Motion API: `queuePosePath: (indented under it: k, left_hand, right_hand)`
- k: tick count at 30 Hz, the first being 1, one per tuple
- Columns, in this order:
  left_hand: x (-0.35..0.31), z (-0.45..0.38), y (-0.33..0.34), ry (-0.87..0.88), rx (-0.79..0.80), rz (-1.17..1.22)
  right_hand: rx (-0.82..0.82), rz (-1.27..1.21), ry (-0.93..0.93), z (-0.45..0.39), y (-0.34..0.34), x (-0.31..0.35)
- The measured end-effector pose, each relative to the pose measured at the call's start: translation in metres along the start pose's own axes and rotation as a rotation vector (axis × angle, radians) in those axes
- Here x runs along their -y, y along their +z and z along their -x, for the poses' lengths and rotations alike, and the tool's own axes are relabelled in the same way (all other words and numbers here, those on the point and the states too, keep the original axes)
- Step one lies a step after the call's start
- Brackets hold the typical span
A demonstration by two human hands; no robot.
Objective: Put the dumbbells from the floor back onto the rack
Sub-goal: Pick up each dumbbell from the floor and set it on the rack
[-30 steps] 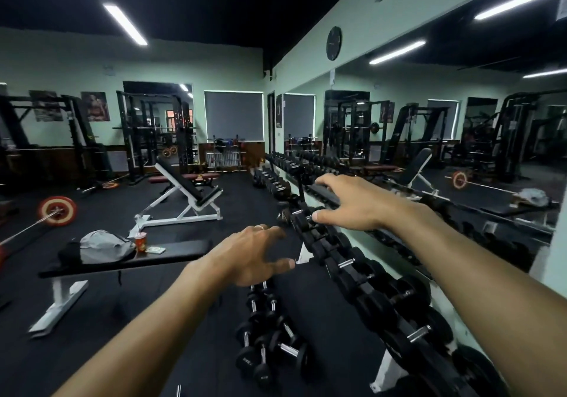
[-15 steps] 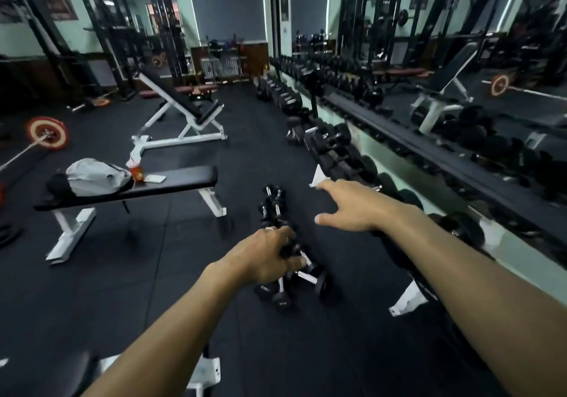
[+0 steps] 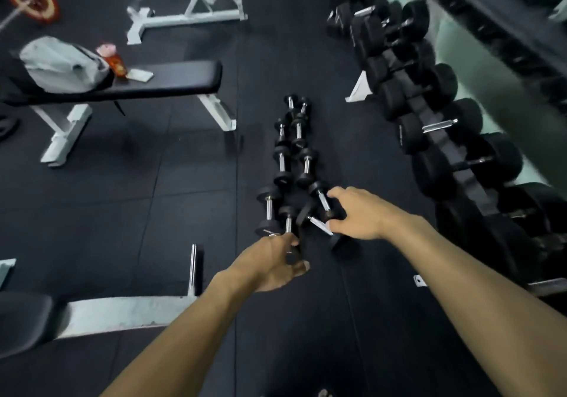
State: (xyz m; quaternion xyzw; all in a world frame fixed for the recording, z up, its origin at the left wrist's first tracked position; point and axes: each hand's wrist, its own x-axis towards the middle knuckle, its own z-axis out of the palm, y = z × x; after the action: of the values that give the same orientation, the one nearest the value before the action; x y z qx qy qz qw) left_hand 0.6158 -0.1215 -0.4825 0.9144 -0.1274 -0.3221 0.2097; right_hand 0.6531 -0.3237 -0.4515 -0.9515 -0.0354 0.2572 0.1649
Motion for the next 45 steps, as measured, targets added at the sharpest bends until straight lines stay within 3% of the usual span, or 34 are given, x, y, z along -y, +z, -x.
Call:
queuePosePath:
  k: [15,23,33,36,45]
  left_hand:
    - [0.108,-0.314,0.066,-0.159,0.212,0.252]
    - [0.138,-0.472,0.181,-0.299,0.215,0.457]
    - [0.139,-0.636,0.359,-0.736,-0.215,1.019]
    - [0.13,-0.658,0.386,-0.753,-0.3,1.251]
    - [0.152,-0.677,0.398,-0.645,-0.371,1.445]
  right_hand:
    - [0.304,0.025,0.128,-0.312,0.093,-0.105]
    - [0.361,0.042,0.056,-0.473,0.176,-0.205]
    - [0.366,0.128,-0.359,-0.629,0.301,-0.299]
    - [0.355,0.105,-0.461,-0.644,0.323,-0.308]
    - [0.268,0.04,-0.599,-0.671,0.352,-0.305]
